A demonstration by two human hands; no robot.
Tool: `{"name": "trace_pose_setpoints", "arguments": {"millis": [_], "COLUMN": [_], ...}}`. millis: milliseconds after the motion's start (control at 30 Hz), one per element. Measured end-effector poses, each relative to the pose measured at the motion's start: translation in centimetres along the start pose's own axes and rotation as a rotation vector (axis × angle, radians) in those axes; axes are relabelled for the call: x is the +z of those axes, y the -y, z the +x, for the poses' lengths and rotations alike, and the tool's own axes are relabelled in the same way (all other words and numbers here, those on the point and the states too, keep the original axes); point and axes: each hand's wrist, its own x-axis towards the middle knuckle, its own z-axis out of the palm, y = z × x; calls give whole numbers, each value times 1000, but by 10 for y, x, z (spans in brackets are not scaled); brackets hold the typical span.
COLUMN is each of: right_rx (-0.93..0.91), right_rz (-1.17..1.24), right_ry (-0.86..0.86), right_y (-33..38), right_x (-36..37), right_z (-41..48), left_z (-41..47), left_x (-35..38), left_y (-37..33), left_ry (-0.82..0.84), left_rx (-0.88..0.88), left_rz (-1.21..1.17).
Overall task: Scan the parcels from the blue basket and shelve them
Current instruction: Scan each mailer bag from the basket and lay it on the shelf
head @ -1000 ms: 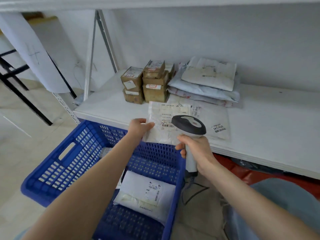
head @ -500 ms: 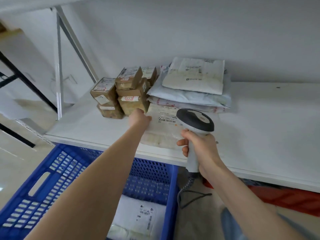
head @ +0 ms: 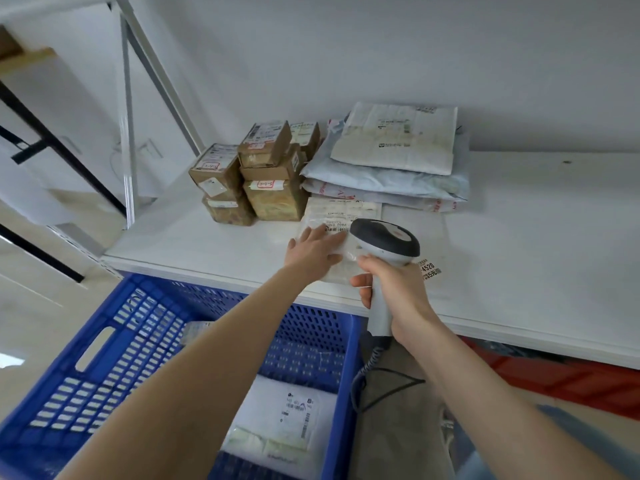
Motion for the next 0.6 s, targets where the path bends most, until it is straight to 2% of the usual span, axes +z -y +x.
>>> {"name": "trace_pose_setpoints", "arguments": {"millis": [167, 267, 333, 433, 600], "right_rx": [23, 60, 111, 245, 455], "right_rz": [-34, -121, -194, -252, -325], "right_ry": [17, 90, 162, 254, 282], "right_y": [-8, -26, -45, -80, -143], "right_x": [2, 19, 37, 71, 124], "right_z": [-3, -10, -15, -17, -4], "left_z": [-23, -58, -84, -120, -168], "left_x": [-8, -1, 12, 41, 108], "left_y": [23, 66, 101, 152, 224], "left_ry": [-120, -190, -130, 51, 294], "left_rx": [57, -35, -157, -338, -565], "left_rz": [-55, -132, -168, -189, -296]}}
